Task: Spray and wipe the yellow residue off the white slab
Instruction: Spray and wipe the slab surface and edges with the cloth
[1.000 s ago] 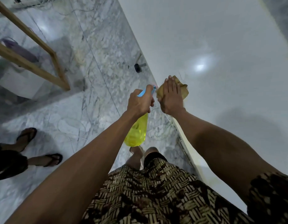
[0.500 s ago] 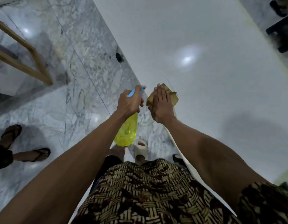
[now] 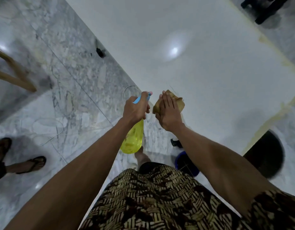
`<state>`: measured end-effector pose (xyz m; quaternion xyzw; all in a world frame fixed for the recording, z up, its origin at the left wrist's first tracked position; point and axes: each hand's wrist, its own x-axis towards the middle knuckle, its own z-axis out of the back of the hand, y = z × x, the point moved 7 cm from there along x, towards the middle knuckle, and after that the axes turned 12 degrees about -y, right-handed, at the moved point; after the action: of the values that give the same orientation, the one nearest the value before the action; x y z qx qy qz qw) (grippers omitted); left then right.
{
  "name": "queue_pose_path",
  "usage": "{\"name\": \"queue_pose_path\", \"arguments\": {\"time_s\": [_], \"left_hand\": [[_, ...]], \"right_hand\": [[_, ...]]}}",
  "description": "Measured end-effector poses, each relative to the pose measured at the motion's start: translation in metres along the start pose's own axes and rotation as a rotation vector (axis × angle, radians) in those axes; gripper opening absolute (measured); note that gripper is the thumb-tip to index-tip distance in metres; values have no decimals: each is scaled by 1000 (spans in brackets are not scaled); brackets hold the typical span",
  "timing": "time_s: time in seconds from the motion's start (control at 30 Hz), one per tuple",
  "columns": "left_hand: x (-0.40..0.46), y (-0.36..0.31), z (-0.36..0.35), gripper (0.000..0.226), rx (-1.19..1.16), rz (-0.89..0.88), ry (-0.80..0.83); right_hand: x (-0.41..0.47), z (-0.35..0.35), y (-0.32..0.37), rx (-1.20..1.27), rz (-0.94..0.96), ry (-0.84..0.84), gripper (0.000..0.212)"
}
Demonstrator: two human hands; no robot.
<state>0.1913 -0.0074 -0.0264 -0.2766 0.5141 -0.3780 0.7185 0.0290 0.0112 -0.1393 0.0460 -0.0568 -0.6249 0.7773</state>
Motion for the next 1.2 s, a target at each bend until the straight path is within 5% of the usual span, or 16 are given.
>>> {"name": "queue_pose_path", "arguments": {"time_s": [0.53,1.2], "left_hand": [[-143,80,-74,53,86,-4,98],[-254,103,-182,28,105,-49,119]], "right_hand": [[-159,5,-45,-55,-62,45,79],[-345,20,-109,-56,-46,-69,72]]}}
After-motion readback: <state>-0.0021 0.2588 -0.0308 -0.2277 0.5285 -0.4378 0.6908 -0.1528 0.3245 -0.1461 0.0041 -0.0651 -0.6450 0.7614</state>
